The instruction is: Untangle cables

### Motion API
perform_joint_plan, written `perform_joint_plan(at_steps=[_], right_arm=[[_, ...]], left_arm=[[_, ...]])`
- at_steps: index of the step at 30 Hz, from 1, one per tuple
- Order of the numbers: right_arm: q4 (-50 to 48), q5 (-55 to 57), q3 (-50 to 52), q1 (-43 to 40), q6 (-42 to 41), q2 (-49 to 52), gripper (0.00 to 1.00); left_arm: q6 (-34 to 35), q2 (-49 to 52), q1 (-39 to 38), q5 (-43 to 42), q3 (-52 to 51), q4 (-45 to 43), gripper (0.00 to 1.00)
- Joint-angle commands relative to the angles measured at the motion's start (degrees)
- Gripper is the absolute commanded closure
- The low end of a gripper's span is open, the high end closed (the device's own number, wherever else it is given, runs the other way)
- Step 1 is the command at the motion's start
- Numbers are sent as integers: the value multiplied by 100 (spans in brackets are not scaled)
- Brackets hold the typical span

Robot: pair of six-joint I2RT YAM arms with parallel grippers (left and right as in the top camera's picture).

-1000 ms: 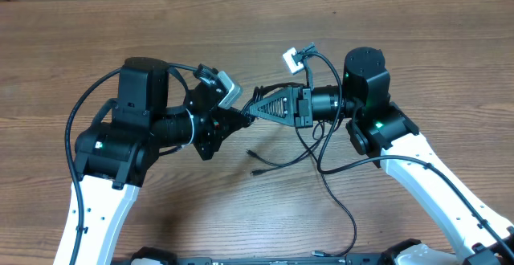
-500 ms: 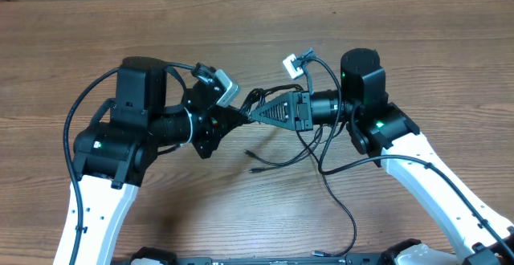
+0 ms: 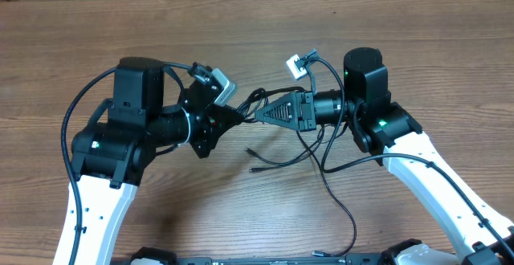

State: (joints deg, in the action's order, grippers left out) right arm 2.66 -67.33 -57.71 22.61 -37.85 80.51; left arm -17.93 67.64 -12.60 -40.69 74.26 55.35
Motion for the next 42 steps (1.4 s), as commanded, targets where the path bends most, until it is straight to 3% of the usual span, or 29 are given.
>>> perform_joint_plan(at_steps=[1,4,8,9,14,16,19,28,33,39,41,42], right_arm=[[4,-238,-4,-136,66,-35,96],[4,-415,-4,-372,61,-35,96],[4,-636,-4,-533,42,-35,96],[9,-695,-4,-538,44,-35,92],[13,-695,-4,-531,44,-35,46],[57,-695,-4,-531,44,-35,36],[70,-695,2,-494,44,-35,30],[-22,-404,2,-118,50,-35,20],[-125,-170,0,-44,50,-35,20],[-323,-173,0,-44,44,-35,23],[-433,-175,0,-44,42,-35,27],[-494,-175,0,-44,44,-35,34]], left_arm=[[39,-42,59,850,90,275,96],[232,-42,59,1458,90,562,96],[275,-42,59,1333,90,599,96],[271,-42,59,922,90,485,96],[273,-42,59,306,90,195,96],[273,-42,57,140,90,105,96],[275,-42,57,-83,90,-31,96],[280,61,46,-734,90,-177,96],[278,212,-11,-1084,90,-184,96],[275,323,-136,-1176,90,-234,96],[275,332,-186,-1189,90,-254,96],[275,334,-243,-1187,90,-280,96]])
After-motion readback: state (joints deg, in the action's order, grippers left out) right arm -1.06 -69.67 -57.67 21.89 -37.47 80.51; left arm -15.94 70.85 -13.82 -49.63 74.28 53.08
